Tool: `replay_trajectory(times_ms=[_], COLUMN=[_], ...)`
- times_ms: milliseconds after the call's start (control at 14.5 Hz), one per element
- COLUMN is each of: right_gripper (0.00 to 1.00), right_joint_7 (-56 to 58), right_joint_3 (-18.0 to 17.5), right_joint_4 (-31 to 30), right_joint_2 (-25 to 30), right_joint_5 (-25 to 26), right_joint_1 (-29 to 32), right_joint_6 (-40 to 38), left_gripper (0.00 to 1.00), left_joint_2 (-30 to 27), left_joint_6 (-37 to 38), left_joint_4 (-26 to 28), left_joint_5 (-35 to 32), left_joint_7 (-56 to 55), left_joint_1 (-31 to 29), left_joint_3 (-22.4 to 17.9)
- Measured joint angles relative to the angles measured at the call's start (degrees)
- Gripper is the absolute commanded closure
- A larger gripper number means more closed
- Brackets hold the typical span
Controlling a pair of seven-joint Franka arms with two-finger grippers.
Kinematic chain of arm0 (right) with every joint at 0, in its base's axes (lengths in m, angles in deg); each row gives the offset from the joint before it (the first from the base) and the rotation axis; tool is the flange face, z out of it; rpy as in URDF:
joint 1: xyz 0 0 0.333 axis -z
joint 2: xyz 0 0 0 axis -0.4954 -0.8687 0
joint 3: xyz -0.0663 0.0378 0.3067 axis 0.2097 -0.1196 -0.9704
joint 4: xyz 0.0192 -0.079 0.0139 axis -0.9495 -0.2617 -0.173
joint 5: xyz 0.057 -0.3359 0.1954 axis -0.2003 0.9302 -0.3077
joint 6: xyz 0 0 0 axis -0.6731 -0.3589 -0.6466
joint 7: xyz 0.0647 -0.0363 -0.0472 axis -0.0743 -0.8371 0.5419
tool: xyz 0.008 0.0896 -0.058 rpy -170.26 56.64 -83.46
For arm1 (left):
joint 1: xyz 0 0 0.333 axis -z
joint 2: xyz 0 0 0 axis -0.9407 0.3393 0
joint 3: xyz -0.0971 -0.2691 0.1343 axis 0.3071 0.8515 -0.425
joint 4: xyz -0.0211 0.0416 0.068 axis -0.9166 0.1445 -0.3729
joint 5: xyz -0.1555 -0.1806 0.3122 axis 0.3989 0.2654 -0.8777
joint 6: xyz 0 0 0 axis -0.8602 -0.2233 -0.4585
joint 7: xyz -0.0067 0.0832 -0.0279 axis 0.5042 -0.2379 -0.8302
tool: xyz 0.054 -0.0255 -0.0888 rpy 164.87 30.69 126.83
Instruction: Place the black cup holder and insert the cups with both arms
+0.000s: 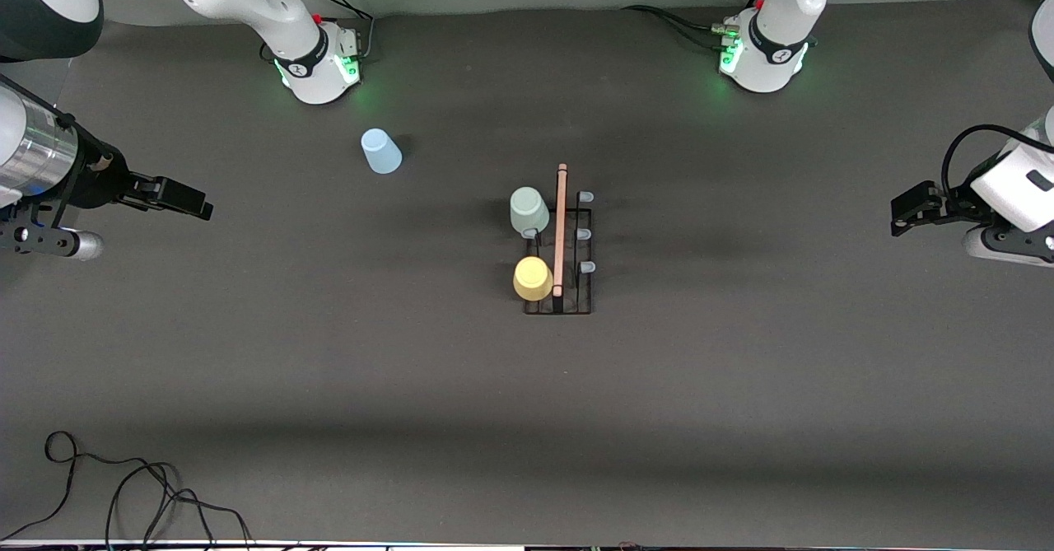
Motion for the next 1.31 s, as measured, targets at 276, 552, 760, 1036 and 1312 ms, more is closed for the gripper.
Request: replay_trajectory(times_ms=[276,552,760,1036,1312], right_gripper=[0.00,0.00,0.00,0.00,0.00], right_joint_7=[0.01,0.03,0.03,0.03,0.03], right_joint_3=[-5.80,-23.99,-34.39,-44.42,-45.58], right_joint_4=[0.01,0.06,0.07,-0.15,-0.59], right_joint_2=[0.10,0.95,1.92,2.60,2.80], right_joint_5=[0.06,1.95,2.72,2.85,4.72], right_joint_1=[6.82,24.38,34.18,44.73,45.46], right_joint_6=[0.00,0.00,-0.02,-0.12,0.02], left_gripper=[0.00,0.00,0.00,0.00,0.00], left_joint_2=[0.03,0.15,0.17,0.18,0.24], left_joint_6=[-0.05,-0.05,-0.05,-0.05,-0.05], left_joint_4=[0.01,0.02,0.01,0.01,0.02], left_joint_5=[0.00,0.00,0.00,0.00,0.00], left_joint_7=[0.00,0.00,0.00,0.00,0.00], left_joint_1=[0.00,0.00,0.00,0.00,0.00], left_joint_3=[-0.01,-0.01,0.00,0.01,0.01])
